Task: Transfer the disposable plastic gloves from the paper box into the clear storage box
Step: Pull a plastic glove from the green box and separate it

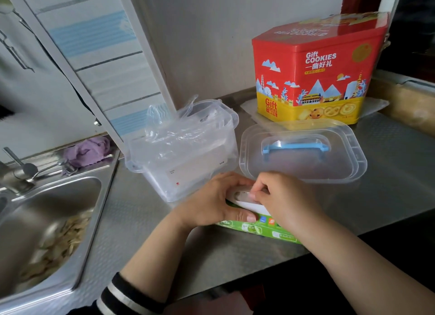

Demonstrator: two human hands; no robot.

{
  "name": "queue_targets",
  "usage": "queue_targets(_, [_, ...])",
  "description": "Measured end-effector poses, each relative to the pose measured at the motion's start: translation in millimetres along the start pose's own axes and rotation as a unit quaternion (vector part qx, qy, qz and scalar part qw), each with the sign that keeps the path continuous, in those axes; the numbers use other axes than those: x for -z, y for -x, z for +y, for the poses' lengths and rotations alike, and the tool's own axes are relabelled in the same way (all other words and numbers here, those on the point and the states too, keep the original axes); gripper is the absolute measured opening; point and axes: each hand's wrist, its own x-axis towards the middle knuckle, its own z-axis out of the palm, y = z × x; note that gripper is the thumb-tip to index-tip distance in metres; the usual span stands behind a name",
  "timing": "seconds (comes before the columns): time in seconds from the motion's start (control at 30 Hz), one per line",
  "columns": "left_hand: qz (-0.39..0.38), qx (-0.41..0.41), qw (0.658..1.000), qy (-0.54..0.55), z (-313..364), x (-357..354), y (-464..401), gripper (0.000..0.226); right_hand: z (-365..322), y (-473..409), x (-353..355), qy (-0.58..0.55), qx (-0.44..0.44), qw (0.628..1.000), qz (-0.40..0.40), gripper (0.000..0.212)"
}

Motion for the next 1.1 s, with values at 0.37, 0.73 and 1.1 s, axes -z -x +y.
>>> queue_targets(0.37, [0.012, -0.028, 0.999, -0.043, -2.5, -2.8, 0.2, 0.056, 7.0, 6.1, -12.7, -0.038, 0.081, 0.994, 0.067, 0.012])
queue_targets(0.73, [0.022, -0.021, 0.998, -0.051, -4.3, -4.7, 0.0, 0.056, 15.2, 2.0, -12.8, -0.109, 0.099, 0.988, 0.056, 0.005])
queue_targets(1.1, [0.006, 0.013, 0.998, -0.064, -7.0, -3.4, 0.5, 0.062, 9.6, 6.9, -9.4, -0.243, 0.088, 0.959, 0.116, 0.02])
